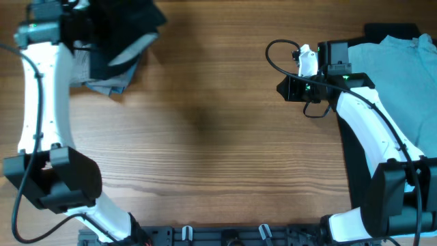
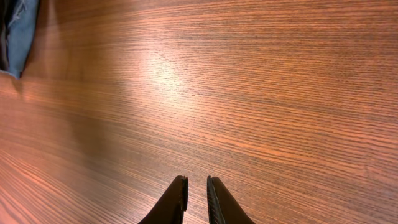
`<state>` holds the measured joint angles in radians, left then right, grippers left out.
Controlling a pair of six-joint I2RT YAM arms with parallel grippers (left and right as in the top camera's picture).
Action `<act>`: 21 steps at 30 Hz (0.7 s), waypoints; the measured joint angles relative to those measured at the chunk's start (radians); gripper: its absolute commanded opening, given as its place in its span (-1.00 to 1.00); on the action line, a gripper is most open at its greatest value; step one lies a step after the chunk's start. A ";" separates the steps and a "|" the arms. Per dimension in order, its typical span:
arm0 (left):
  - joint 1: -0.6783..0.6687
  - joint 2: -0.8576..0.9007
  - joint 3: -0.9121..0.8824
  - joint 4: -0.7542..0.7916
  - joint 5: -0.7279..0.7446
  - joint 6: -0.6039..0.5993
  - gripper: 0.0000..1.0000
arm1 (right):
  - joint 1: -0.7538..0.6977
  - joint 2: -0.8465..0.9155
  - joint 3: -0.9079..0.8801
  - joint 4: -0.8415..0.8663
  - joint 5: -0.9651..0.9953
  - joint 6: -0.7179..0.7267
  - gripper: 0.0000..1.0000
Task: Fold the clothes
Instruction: 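Carry the bundle with the left gripper onto the grey stack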
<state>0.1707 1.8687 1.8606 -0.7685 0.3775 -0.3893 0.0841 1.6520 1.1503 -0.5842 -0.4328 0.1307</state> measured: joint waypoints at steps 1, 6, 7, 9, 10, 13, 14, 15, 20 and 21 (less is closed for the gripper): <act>0.034 0.010 0.000 0.006 -0.010 0.007 -0.59 | 0.000 0.000 0.000 -0.003 0.000 0.004 -0.69; 0.158 0.118 0.000 0.008 -0.083 0.029 0.99 | 0.000 0.000 0.000 -0.008 0.000 0.033 -0.70; 0.171 0.143 0.000 0.005 -0.098 0.034 1.00 | 0.000 0.000 0.000 -0.010 -0.002 0.037 -0.70; 0.198 0.191 -0.001 -0.021 -0.140 0.034 0.99 | 0.000 0.000 0.000 -0.013 -0.012 0.044 -0.70; 0.207 0.198 -0.003 -0.042 -0.153 0.034 1.00 | 0.000 0.000 0.000 -0.016 -0.013 0.047 -0.70; 0.244 0.187 -0.002 -0.129 -0.174 0.040 1.00 | 0.000 0.000 0.000 -0.021 -0.016 0.049 -0.69; 0.254 0.174 -0.003 -0.150 -0.179 0.048 1.00 | 0.000 0.000 0.000 -0.021 -0.016 0.049 -0.69; 0.264 0.153 -0.003 -0.164 -0.182 0.060 1.00 | 0.000 0.000 0.000 -0.021 -0.016 0.049 -0.69; 0.247 0.029 0.000 -0.174 -0.187 0.128 -0.92 | 0.000 0.000 0.000 -0.021 -0.016 0.053 -0.66; 0.236 0.014 0.004 -0.171 -0.186 0.146 -0.92 | 0.000 0.000 0.000 -0.021 -0.016 0.053 -0.66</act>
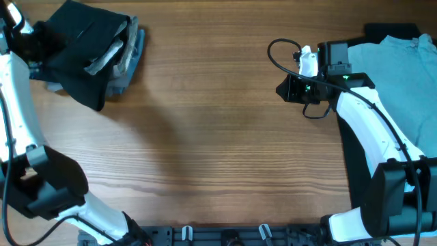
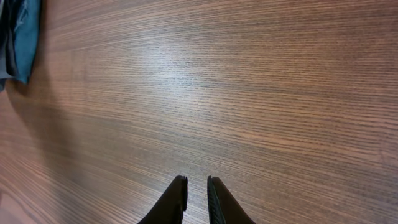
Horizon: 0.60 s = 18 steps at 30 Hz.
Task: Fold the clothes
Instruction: 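Carry the bundle with the left gripper onto the grey stack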
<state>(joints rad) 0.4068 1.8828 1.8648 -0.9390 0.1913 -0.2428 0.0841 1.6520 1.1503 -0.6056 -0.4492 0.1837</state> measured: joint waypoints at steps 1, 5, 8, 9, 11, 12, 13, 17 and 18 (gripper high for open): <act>-0.008 -0.004 0.001 0.014 0.000 0.012 -0.92 | 0.000 0.000 0.000 0.000 0.000 0.003 -0.66; -0.016 0.005 0.001 0.151 0.000 0.059 -0.92 | 0.000 0.000 0.000 -0.001 0.000 0.026 -0.66; -0.019 0.061 0.013 0.039 0.000 0.089 -0.92 | 0.000 0.000 0.000 -0.001 0.000 0.048 -0.66; -0.020 0.092 0.019 -0.039 -0.001 0.092 -0.92 | 0.000 0.000 0.000 0.000 0.000 0.056 -0.66; -0.024 0.192 0.013 -0.158 -0.001 0.092 -0.92 | 0.000 0.000 0.000 -0.001 0.000 0.070 -0.66; -0.027 0.234 0.010 -0.174 -0.001 0.092 -0.92 | 0.000 0.000 0.000 -0.001 0.000 0.079 -0.66; -0.032 0.277 0.004 -0.192 -0.002 0.092 -0.92 | 0.000 0.000 0.000 0.000 0.000 0.084 -0.67; -0.069 0.277 0.008 -0.257 0.019 0.092 -0.65 | 0.000 0.000 0.000 0.000 0.000 0.093 -0.67; -0.085 0.261 0.023 -0.271 0.027 0.091 -0.62 | 0.000 0.000 0.000 0.000 0.000 0.093 -0.67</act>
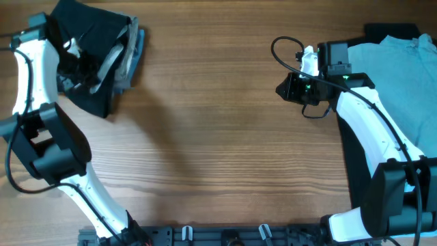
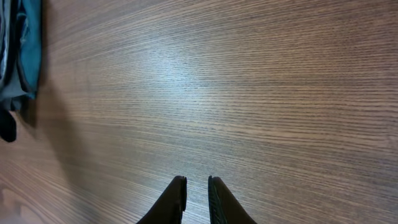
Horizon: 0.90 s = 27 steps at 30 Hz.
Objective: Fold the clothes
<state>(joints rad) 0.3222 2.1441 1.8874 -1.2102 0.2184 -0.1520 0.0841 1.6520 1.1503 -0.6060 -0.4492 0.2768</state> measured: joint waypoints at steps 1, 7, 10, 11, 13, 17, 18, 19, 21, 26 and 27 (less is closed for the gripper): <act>-0.011 -0.018 0.018 -0.002 0.005 0.004 -0.63 | 0.000 0.000 0.000 0.000 0.000 0.000 -0.67; -0.028 -0.175 0.099 0.218 0.019 0.013 -0.86 | 0.000 0.000 0.000 0.000 0.000 0.001 -0.65; -0.057 -0.134 0.103 0.338 -0.001 0.014 -0.52 | 0.000 0.000 0.000 -0.005 0.000 0.007 -0.66; -0.071 -0.102 0.104 0.372 -0.010 0.010 -0.38 | 0.000 0.000 0.000 -0.012 0.000 0.007 -0.66; -0.096 -0.026 0.104 0.389 -0.023 0.022 0.04 | 0.000 0.000 0.000 -0.031 -0.003 0.007 -0.70; -0.150 0.151 0.086 0.354 -0.039 0.030 0.43 | 0.000 -0.029 -0.001 -0.051 -0.004 -0.016 -0.81; -0.154 0.153 0.086 0.346 -0.040 0.038 0.43 | 0.000 -0.050 -0.001 -0.050 -0.003 -0.017 -0.81; -0.159 0.138 0.094 0.317 -0.039 0.046 0.47 | 0.000 -0.092 -0.003 -0.050 -0.004 -0.021 -0.81; -0.159 0.086 0.123 0.216 -0.042 0.062 0.50 | 0.000 -0.212 -0.003 -0.044 -0.003 -0.039 -0.81; -0.161 -0.191 0.221 0.029 -0.051 0.128 1.00 | 0.000 -0.554 -0.003 -0.038 0.017 -0.090 0.42; -0.164 -0.292 0.233 -0.016 -0.051 0.150 1.00 | 0.000 -0.610 -0.003 -0.038 0.020 -0.098 0.98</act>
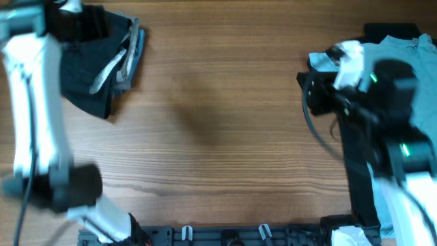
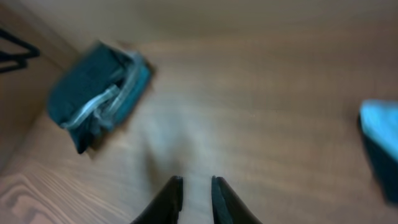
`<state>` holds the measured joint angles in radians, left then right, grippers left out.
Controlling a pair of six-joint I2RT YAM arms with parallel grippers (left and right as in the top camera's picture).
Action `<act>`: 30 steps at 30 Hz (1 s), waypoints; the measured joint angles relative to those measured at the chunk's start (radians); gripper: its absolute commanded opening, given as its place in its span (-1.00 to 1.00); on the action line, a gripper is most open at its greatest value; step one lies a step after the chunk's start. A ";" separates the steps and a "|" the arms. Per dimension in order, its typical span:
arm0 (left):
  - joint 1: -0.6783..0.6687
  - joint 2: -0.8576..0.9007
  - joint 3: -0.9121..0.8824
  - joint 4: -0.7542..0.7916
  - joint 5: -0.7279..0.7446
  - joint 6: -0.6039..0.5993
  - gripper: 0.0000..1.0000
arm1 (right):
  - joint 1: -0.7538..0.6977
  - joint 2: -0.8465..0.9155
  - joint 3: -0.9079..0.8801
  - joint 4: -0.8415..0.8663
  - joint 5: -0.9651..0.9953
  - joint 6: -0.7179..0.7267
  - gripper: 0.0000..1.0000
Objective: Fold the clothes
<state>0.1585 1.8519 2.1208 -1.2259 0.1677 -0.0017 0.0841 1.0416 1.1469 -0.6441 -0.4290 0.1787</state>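
A pile of folded dark clothes with a grey-blue layer showing lies at the table's back left; the right wrist view shows it far off as a teal bundle. My left gripper is at the pile's back edge, blurred, and its jaws do not show. A light blue shirt lies unfolded at the back right, and its corner enters the wrist view. My right gripper hangs over bare wood left of the shirt, fingers a little apart with nothing between them.
The wooden table runs between the pile and the shirt. A black cloth shows behind the shirt, and a dark strip runs down the right side under my right arm. A rail with hooks lines the front edge.
My right arm has pulled back to the right and lifted, so its camera now sees the pile and the shirt's corner. My left arm has straightened and risen, its gripper now at the pile's back edge.
At first my left gripper held a dark garment above the folded jeans at the back left. Then the garment lay spread over that stack, and the gripper stayed at its left side. The right gripper hovered over bare wood until both arms shifted just now.
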 measured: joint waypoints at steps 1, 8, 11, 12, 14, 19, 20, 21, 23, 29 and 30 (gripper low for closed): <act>-0.004 -0.083 0.013 -0.031 0.000 0.020 1.00 | 0.000 -0.063 0.000 -0.001 0.002 -0.012 0.99; -0.018 -0.375 0.043 -0.233 0.000 0.050 1.00 | 0.000 -0.262 0.000 -0.059 0.004 -0.027 1.00; -0.018 -0.379 0.032 -0.233 0.000 0.051 1.00 | 0.000 -0.262 0.000 -0.116 0.004 -0.027 0.99; -0.018 -0.382 0.031 -0.233 0.000 0.053 0.99 | 0.000 -0.258 0.000 -0.127 0.004 -0.027 0.99; -0.018 -0.389 0.031 -0.233 0.000 0.053 1.00 | 0.000 -0.247 0.000 -0.148 0.005 -0.027 0.99; -0.018 -0.405 0.031 -0.233 0.000 0.053 1.00 | 0.003 -0.205 -0.005 -0.182 0.031 -0.028 0.99; -0.018 -0.405 0.031 -0.233 0.000 0.053 1.00 | 0.004 -0.211 -0.016 -0.169 0.058 -0.028 0.99; -0.018 -0.405 0.031 -0.233 0.000 0.053 1.00 | 0.005 -0.230 -0.039 -0.123 0.089 -0.030 1.00; -0.018 -0.405 0.031 -0.233 0.000 0.053 1.00 | 0.005 -0.295 -0.102 0.023 0.127 -0.051 0.99; -0.018 -0.405 0.030 -0.233 0.000 0.053 1.00 | 0.006 -0.649 -0.425 0.331 0.164 -0.106 0.99; -0.018 -0.405 0.030 -0.234 0.000 0.053 1.00 | 0.006 -0.711 -0.491 0.339 0.169 -0.108 0.99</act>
<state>0.1410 1.4471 2.1506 -1.4597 0.1680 0.0517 0.0902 0.3302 0.6563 -0.3054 -0.2596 0.0704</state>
